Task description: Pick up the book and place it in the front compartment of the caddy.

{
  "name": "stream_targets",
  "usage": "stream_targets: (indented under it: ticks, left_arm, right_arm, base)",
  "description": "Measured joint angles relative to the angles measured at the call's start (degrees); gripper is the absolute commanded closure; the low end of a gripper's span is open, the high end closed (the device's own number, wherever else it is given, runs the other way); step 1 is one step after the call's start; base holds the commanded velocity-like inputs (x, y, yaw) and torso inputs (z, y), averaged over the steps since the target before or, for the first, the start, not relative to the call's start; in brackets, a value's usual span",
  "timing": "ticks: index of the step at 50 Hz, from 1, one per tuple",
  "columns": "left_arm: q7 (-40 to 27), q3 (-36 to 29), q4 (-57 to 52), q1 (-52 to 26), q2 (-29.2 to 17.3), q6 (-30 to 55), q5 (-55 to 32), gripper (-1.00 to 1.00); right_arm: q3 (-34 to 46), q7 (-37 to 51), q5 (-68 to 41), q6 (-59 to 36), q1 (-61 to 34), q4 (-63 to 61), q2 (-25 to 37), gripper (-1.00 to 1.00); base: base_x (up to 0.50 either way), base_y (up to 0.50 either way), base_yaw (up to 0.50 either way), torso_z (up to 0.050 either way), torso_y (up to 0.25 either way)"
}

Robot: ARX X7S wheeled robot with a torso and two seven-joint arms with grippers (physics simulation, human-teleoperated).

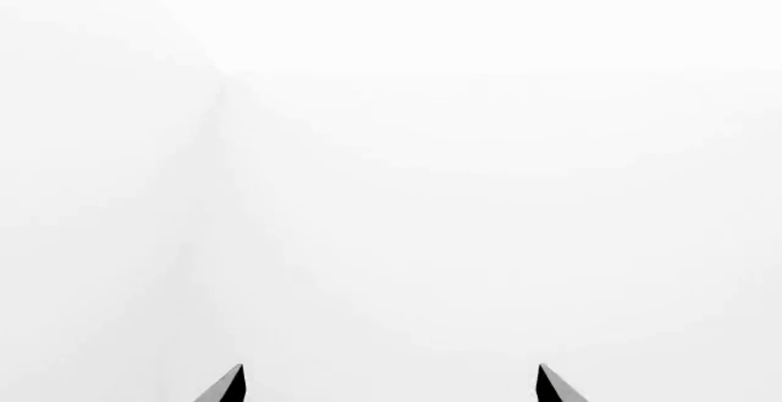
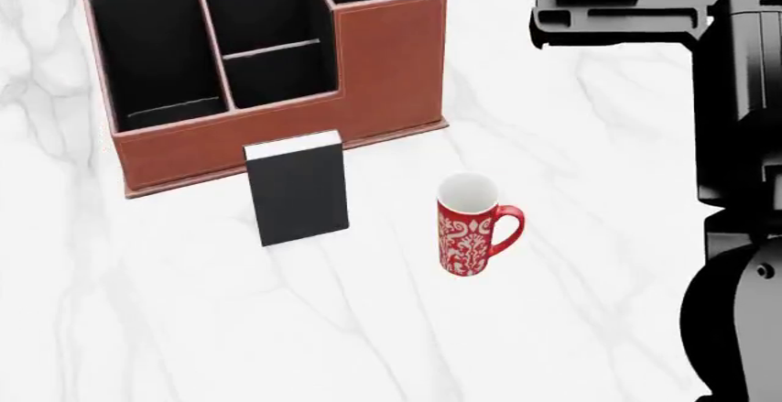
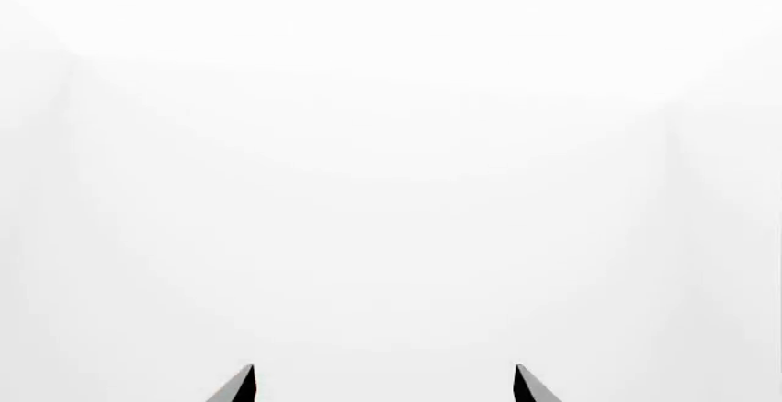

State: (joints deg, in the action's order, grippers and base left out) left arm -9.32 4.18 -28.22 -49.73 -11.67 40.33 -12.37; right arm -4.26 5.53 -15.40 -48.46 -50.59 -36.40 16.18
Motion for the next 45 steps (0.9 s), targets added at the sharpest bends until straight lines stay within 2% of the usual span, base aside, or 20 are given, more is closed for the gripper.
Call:
stream_targets:
  ticks: [4, 34, 45]
  left_arm:
    - [-0.2, 0.0, -0.1, -0.3, -0.2, 0.1, 0.0, -1.00]
    - [-0.5, -1.1, 0.5, -0.9, -1.1, -0.3, -0.7, -1.00]
    - [-0.6, -1.3, 0.7, -1.1, -1.5, -0.3, -0.9, -1.00]
  right_arm:
    - [0.2, -0.1, 0.1, 0.2, -0.1, -0.2, 0.4, -1.00]
    - [0.4, -0.4, -0.7, 1.6, 1.3, 0.2, 1.2, -1.00]
    - [0.9, 0.0, -0.6, 1.8, 1.4, 0.3, 1.5, -1.00]
  base:
    - [0.00, 0.05, 0.00, 0.000, 0.000]
    - [0.00, 0.50, 0.00, 0.000, 0.000]
    - [0.00, 0.00, 0.00, 0.000, 0.000]
